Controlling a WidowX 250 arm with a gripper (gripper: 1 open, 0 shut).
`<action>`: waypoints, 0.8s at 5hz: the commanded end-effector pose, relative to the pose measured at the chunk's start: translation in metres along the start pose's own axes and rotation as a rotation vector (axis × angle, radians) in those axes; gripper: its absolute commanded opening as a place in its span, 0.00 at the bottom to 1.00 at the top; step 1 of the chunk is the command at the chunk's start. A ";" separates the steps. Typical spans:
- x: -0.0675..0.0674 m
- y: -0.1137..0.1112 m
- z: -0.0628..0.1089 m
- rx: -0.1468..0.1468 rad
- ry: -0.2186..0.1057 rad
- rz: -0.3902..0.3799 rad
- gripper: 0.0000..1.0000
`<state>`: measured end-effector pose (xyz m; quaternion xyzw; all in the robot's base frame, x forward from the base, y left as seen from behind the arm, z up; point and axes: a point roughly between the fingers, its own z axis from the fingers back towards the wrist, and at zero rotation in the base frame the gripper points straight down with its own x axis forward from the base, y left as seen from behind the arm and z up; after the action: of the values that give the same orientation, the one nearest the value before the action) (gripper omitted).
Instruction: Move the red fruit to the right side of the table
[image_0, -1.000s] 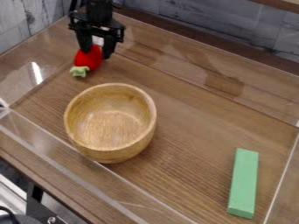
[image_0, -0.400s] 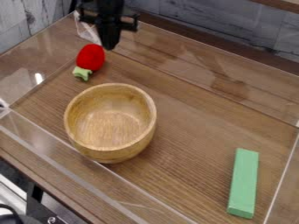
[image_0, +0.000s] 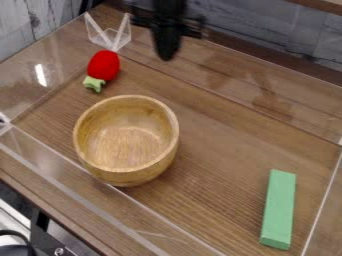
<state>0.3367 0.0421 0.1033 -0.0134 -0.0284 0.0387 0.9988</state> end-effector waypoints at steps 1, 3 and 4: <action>-0.004 -0.040 0.014 -0.012 -0.067 -0.058 0.00; -0.015 -0.077 -0.001 -0.026 -0.057 -0.112 0.00; -0.018 -0.076 -0.006 -0.024 -0.048 -0.116 0.00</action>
<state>0.3203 -0.0355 0.0796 -0.0204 -0.0226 -0.0207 0.9993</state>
